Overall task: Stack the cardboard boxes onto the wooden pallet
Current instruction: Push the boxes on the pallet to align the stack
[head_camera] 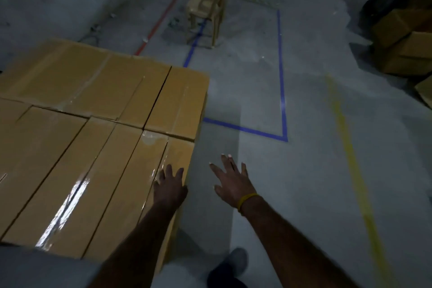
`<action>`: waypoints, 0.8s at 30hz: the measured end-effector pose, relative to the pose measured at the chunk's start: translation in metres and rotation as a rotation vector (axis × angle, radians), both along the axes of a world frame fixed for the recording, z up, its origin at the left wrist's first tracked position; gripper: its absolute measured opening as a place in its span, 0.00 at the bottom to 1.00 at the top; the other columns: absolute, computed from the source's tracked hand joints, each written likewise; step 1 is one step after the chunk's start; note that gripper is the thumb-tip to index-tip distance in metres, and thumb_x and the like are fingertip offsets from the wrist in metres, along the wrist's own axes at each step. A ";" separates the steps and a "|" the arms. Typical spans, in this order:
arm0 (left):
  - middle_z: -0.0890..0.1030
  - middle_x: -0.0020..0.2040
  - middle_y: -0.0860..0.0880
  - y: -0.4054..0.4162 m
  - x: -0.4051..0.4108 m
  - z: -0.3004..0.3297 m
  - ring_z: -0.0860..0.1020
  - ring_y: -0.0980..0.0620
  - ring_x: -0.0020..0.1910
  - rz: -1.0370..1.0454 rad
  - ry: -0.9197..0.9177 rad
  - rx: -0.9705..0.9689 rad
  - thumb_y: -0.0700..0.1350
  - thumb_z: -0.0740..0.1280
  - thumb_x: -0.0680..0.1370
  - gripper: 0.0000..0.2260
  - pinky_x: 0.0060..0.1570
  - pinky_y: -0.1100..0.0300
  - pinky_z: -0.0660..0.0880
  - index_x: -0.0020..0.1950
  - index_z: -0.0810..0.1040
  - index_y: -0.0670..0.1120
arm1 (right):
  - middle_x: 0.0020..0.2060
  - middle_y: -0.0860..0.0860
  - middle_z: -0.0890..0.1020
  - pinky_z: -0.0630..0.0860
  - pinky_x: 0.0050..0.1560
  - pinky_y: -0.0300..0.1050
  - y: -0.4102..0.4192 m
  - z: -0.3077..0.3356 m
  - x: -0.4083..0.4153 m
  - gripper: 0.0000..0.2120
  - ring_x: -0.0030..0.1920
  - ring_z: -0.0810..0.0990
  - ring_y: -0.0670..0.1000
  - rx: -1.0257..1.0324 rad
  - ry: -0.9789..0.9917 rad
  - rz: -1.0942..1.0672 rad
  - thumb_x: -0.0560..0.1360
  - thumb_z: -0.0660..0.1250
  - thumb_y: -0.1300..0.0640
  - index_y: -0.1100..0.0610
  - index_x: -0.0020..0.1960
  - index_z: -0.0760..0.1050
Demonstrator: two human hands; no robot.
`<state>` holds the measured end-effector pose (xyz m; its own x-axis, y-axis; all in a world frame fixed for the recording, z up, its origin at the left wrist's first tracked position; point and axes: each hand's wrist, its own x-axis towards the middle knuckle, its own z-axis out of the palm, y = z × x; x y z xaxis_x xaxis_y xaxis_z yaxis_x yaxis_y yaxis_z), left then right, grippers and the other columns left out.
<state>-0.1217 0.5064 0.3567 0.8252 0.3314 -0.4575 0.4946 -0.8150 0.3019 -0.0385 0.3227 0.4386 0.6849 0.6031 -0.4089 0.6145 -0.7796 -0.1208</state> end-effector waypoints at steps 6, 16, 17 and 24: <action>0.48 0.81 0.42 -0.034 0.079 -0.001 0.49 0.36 0.79 0.156 0.034 -0.075 0.54 0.65 0.80 0.32 0.73 0.34 0.58 0.80 0.55 0.52 | 0.80 0.55 0.43 0.43 0.75 0.67 -0.029 -0.007 0.123 0.32 0.80 0.40 0.58 -0.064 0.005 0.163 0.82 0.60 0.50 0.46 0.81 0.49; 0.58 0.78 0.39 -0.034 0.229 -0.061 0.62 0.37 0.75 0.762 -0.019 -0.377 0.52 0.65 0.81 0.29 0.68 0.45 0.67 0.79 0.60 0.48 | 0.80 0.55 0.44 0.45 0.75 0.67 0.049 -0.072 0.274 0.32 0.80 0.41 0.59 -0.160 0.080 0.430 0.81 0.60 0.50 0.46 0.81 0.50; 0.63 0.76 0.38 -0.030 0.247 -0.073 0.67 0.38 0.72 0.876 -0.035 -0.452 0.51 0.65 0.81 0.28 0.66 0.48 0.69 0.79 0.61 0.46 | 0.80 0.55 0.44 0.45 0.75 0.67 0.060 -0.085 0.288 0.32 0.80 0.41 0.59 -0.175 0.106 0.420 0.81 0.60 0.50 0.45 0.81 0.50; 0.69 0.73 0.37 -0.005 0.340 -0.127 0.70 0.39 0.70 1.378 -0.124 -0.533 0.50 0.66 0.80 0.27 0.66 0.51 0.71 0.77 0.65 0.43 | 0.80 0.57 0.43 0.44 0.74 0.68 0.138 -0.171 0.369 0.31 0.80 0.40 0.60 -0.295 0.138 0.613 0.82 0.59 0.49 0.47 0.81 0.50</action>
<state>0.2180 0.5009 0.2300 0.0496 0.6861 -0.7258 0.7169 0.4815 0.5041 0.3309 0.4602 0.2678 0.1861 0.7148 -0.6741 0.9486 -0.3093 -0.0661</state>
